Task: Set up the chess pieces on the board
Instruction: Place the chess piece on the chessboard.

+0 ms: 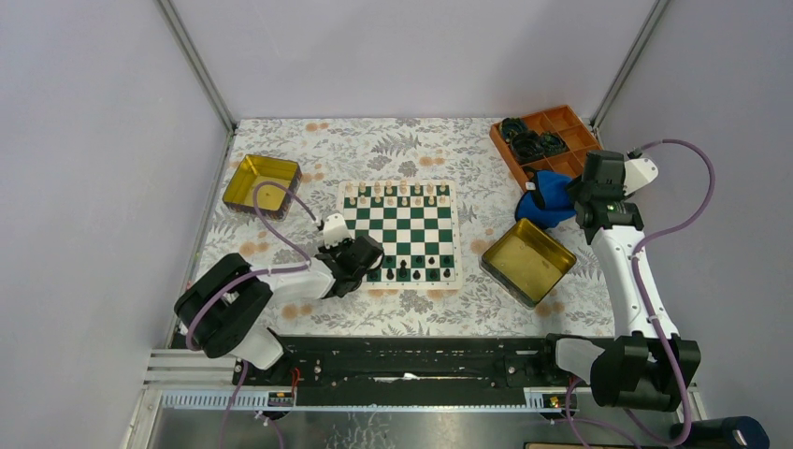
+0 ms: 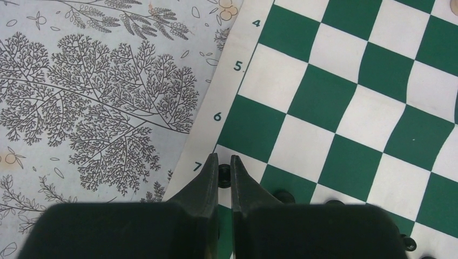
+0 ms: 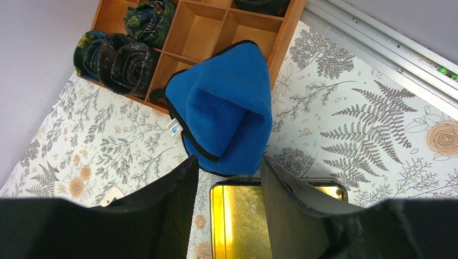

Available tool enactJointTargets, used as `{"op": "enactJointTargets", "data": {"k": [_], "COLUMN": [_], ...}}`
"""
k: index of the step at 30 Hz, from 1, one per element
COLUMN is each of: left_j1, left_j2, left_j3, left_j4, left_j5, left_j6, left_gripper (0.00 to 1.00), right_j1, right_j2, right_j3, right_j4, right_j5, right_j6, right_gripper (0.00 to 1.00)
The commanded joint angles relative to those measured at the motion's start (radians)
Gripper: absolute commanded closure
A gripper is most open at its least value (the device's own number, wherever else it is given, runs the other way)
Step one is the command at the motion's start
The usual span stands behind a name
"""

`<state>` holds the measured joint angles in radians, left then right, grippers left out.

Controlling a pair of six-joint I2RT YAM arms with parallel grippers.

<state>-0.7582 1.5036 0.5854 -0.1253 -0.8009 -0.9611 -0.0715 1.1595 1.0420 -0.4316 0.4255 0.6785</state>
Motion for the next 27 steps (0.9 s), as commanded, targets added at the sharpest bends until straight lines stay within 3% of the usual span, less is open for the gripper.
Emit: {"op": "enactJointTargets", "data": {"k": [1, 19, 27], "left_j1": [0.005, 0.002, -0.005], "left_j2": [0.014, 0.051, 0.040], "left_j3": [0.030, 0.067, 0.052], "left_j4": [0.063, -0.025, -0.055], "left_j5": [-0.026, -0.011, -0.016], "left_j6": [0.029, -0.019, -0.058], "left_gripper": [1.00, 1.00, 0.95], "right_j1": [0.009, 0.010, 0.012], "right_j2": [0.002, 0.012, 0.014], "right_j3": [0.017, 0.014, 0.013], "right_j4": [0.032, 0.034, 0.034], "right_j5": [0.011, 0.006, 0.001], "right_j6": [-0.006, -0.010, -0.010], "right_gripper": [0.47, 0.46, 0.46]}}
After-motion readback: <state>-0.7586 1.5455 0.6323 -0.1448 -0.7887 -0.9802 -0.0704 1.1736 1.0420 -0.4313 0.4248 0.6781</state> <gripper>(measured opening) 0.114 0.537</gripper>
